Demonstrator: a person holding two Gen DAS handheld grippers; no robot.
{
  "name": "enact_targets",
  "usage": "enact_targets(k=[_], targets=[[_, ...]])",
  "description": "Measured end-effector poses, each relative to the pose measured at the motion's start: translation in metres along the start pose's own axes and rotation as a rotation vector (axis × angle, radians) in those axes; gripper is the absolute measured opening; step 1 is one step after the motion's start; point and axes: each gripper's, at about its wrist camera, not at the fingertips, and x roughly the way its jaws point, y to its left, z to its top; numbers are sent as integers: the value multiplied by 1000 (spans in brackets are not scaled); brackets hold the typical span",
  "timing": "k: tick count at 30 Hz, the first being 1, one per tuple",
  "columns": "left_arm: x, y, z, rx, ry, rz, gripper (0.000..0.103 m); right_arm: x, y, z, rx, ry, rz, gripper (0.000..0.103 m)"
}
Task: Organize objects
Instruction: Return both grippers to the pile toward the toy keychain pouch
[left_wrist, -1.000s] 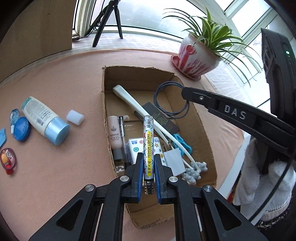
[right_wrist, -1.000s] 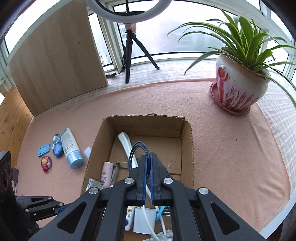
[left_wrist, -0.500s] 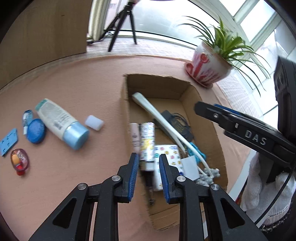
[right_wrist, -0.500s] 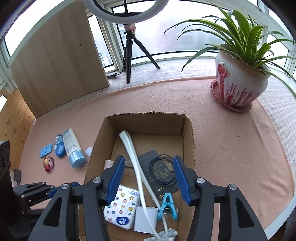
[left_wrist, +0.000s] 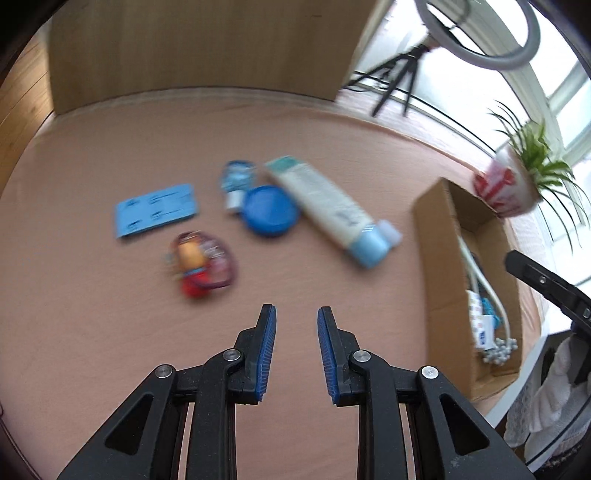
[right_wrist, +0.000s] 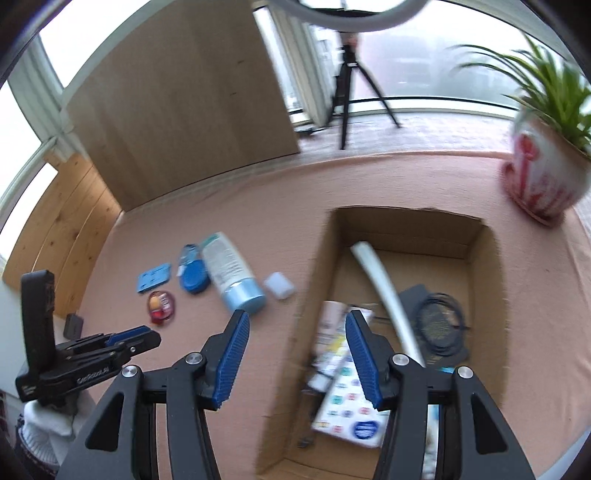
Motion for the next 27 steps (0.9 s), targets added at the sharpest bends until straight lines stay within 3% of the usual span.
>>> enact_targets(k=[8, 15, 20, 24, 27], targets=[[-4, 69, -15, -99, 6, 35, 25, 53, 97, 5, -195, 103, 108, 50], [-4, 91, -27, -132, 16, 22, 25, 105, 170, -1, -356, 204, 152, 49], [-5, 102, -32, -151, 15, 9, 25, 136, 199, -9, -448, 256, 125, 48], [-3, 109, -30, -174, 17, -4, 25, 154, 207, -10, -452, 280, 90, 47], [-2, 111, -27, -179, 16, -6, 25, 162, 210, -11, -457, 301, 90, 35]])
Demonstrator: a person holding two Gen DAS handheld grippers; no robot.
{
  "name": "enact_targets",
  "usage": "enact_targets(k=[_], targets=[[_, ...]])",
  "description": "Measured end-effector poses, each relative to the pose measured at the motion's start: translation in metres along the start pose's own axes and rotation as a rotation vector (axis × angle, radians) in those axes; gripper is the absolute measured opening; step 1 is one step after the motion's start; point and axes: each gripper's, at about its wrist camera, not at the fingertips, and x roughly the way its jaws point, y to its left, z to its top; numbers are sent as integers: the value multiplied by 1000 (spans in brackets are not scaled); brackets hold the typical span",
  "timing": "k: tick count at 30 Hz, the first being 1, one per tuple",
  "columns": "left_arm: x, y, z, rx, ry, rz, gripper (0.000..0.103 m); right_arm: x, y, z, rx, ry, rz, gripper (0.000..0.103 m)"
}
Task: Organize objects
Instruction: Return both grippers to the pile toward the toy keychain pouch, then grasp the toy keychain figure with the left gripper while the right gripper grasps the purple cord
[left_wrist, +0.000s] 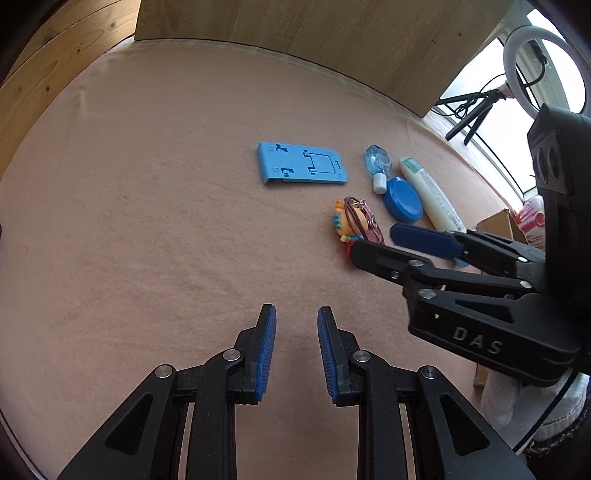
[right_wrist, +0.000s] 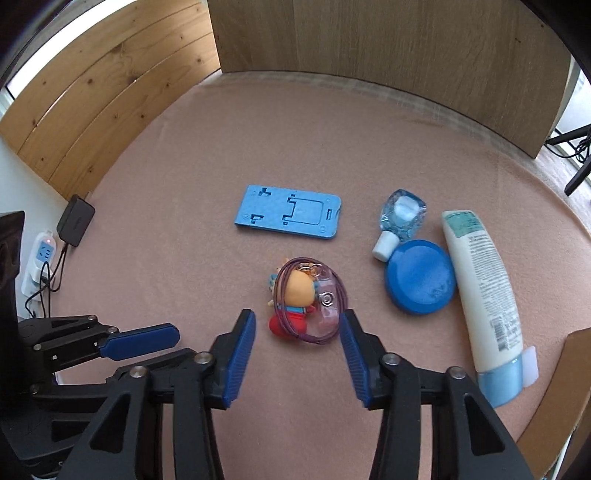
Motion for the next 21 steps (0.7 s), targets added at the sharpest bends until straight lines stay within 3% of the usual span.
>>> enact_targets(k=[3, 8, 10, 21], targets=[[0, 1, 1, -1, 3, -4, 25, 5, 2, 1, -9, 18, -8, 20], [4, -3, 3, 10, 12, -9, 25, 6, 2, 5, 0, 15, 10, 18], [4, -4, 4, 16, 12, -12, 25, 3, 1, 4, 15, 7, 34, 9], [3, -6, 10, 25, 18, -16, 25, -11, -8, 5, 58, -23, 53, 2]])
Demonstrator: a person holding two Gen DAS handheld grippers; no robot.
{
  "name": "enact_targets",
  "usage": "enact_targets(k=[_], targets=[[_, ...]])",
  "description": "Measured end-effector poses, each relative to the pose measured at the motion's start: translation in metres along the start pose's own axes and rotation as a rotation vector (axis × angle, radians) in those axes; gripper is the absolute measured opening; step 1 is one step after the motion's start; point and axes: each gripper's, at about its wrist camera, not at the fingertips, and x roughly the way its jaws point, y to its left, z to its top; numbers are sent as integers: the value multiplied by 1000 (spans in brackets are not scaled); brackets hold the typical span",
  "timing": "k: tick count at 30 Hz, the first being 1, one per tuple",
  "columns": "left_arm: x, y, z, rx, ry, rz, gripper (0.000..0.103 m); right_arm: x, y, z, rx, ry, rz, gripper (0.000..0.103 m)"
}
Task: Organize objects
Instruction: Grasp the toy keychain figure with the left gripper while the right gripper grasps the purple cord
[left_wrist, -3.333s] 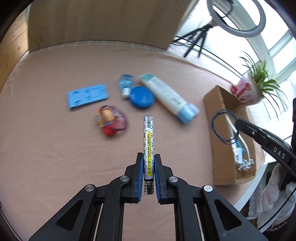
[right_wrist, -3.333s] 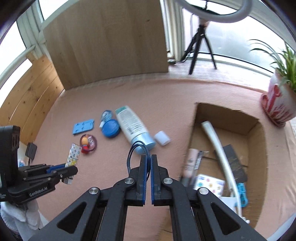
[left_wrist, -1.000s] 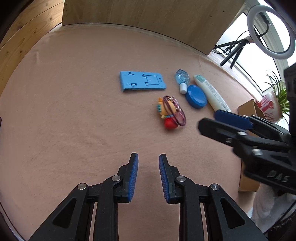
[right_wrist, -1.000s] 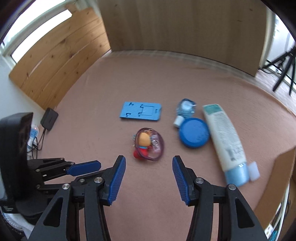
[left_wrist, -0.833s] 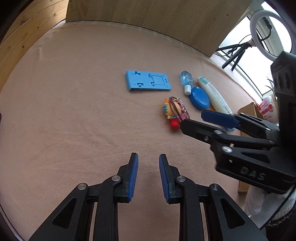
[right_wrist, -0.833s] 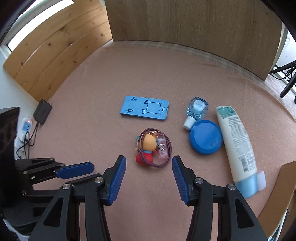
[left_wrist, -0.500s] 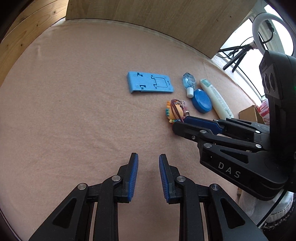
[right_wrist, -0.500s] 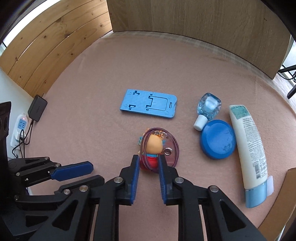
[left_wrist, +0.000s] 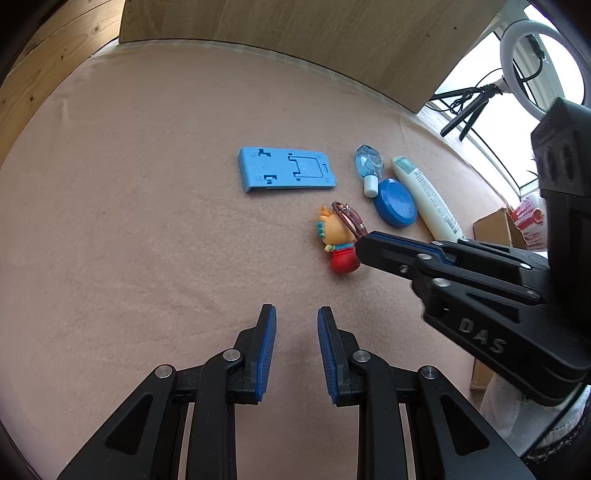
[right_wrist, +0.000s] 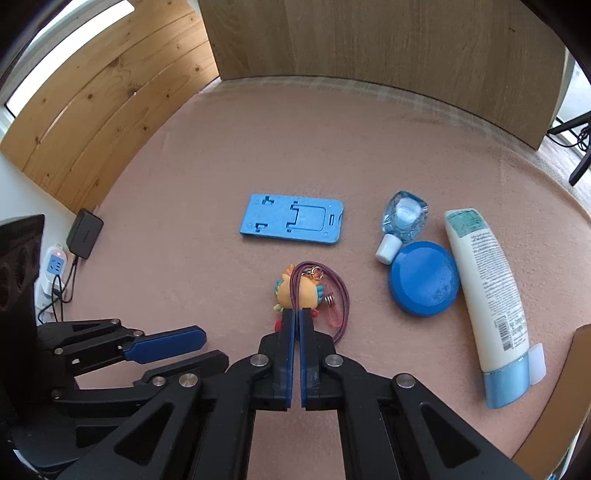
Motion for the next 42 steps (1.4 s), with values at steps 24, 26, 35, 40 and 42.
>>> enact_targets(k=[24, 26, 35, 40, 42], targets=[[46, -63, 47, 178, 15, 68, 35, -28, -65, -26, 243, -74, 19, 3], [45, -62, 47, 176, 13, 63, 34, -25, -65, -25, 258, -67, 16, 18], [36, -47, 40, 155, 4, 61, 21, 2, -94, -23, 466, -52, 133, 35], [32, -40, 38, 141, 5, 54, 20, 6, -94, -13, 480, -57, 133, 35], [32, -38, 38, 131, 6, 50, 20, 7, -89, -8, 456, -57, 109, 24]])
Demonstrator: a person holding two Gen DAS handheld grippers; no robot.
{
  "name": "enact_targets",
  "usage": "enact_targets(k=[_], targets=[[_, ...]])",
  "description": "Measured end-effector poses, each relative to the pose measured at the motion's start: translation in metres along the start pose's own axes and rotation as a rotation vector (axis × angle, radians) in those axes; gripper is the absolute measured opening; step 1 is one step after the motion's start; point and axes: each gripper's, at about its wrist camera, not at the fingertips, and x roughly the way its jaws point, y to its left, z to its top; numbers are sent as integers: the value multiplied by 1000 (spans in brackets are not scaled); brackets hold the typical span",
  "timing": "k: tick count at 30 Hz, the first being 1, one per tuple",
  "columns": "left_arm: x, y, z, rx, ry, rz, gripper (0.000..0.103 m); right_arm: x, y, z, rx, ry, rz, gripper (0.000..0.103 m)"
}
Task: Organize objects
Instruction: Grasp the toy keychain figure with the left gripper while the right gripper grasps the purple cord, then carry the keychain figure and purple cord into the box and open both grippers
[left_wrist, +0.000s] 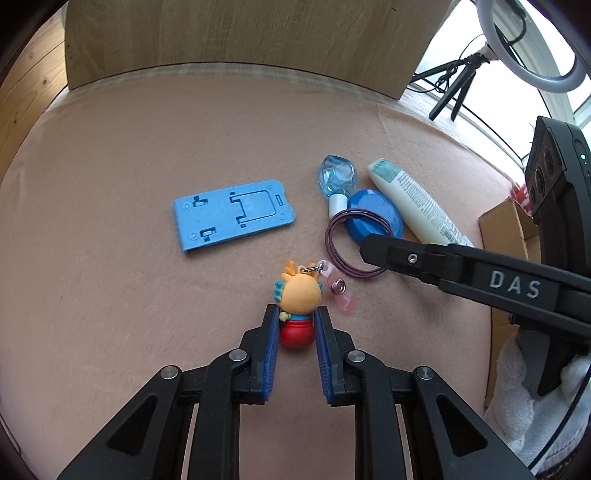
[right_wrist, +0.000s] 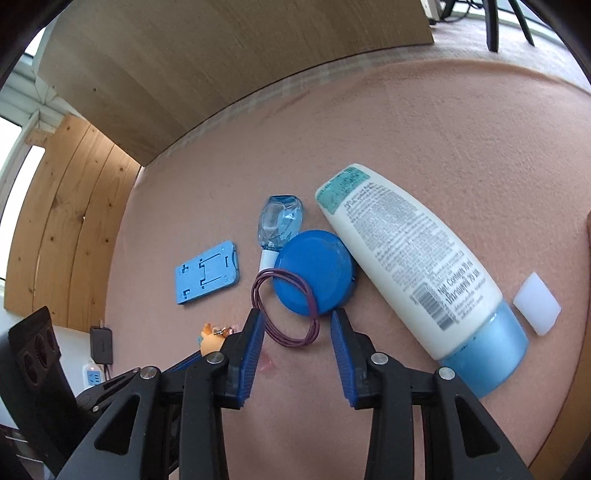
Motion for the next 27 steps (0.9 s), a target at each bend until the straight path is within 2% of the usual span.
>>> enact_targets(k=[2, 4, 12, 18, 20, 23, 27], targets=[[0, 1, 0, -4, -1, -2, 20, 4, 3, 0, -22, 20, -5, 7], [-4, 2, -2, -14, -5, -6, 20, 4, 4, -3, -29, 25, -2, 6], [-28, 4, -5, -26, -42, -38, 20, -30, 9, -17, -92, -46, -31, 4], [-43, -16, -7, 12, -76, -45, 20, -62, -2, -26, -99, -93, -24, 4], [-46, -17, -9, 13, -76, -45, 20, -61, -5, -23, -94, -95, -34, 7], [-51, -12, -14, -4, -77, -44, 20, -48, -6, -15, -78, -84, -30, 24], [-56, -1, -24, -29, -74, -33, 20, -22, 5, -8, -121, -47, -82, 25]])
